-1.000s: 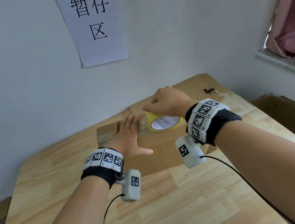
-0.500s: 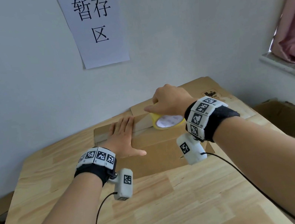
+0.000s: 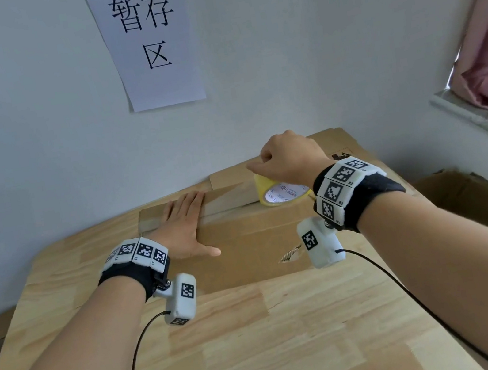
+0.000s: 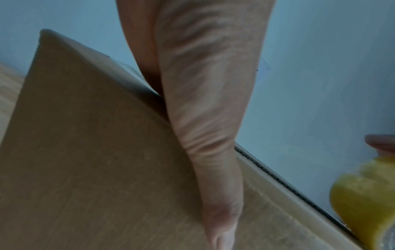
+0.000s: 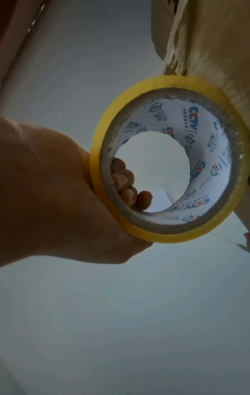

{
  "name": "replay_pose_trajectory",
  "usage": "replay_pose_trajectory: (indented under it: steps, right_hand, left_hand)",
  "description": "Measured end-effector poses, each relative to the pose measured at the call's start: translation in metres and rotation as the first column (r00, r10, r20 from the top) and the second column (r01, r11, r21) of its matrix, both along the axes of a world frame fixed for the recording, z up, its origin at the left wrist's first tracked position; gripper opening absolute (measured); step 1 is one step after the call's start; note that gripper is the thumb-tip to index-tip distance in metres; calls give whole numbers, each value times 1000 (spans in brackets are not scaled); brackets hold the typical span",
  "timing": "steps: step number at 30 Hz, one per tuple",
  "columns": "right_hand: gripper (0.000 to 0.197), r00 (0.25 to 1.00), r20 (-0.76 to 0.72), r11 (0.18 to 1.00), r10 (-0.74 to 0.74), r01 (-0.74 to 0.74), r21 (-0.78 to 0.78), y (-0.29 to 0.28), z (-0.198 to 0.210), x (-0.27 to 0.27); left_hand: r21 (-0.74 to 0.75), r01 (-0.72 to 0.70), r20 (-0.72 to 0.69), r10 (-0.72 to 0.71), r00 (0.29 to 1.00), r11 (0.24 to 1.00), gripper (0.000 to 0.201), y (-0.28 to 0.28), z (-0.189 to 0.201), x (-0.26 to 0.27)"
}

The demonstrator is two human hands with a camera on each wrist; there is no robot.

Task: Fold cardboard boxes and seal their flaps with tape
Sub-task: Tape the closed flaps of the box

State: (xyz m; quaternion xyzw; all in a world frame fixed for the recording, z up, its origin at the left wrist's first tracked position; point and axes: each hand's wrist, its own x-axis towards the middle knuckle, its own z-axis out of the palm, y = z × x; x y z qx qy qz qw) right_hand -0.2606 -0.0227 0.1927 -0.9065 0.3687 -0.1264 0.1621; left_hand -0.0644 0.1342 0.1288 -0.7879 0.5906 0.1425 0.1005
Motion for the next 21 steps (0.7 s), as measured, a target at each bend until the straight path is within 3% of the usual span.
replay_pose_trajectory:
  steps: [7, 15, 21]
  right_hand:
    - [48, 1000, -30, 999, -9, 8, -45, -9, 6, -12]
    - [47, 976, 34, 974, -216, 218, -63, -38, -6, -53]
    - [37, 970, -12, 969, -243, 242, -51, -42, -6, -49]
  left_hand:
    - [-11, -16, 1, 16, 1000, 1000, 125, 0, 4, -4]
    - [16, -27, -3, 27, 1000, 999, 128, -4, 3, -3]
    - [3, -41, -21, 42, 999, 999, 129, 0, -2, -3]
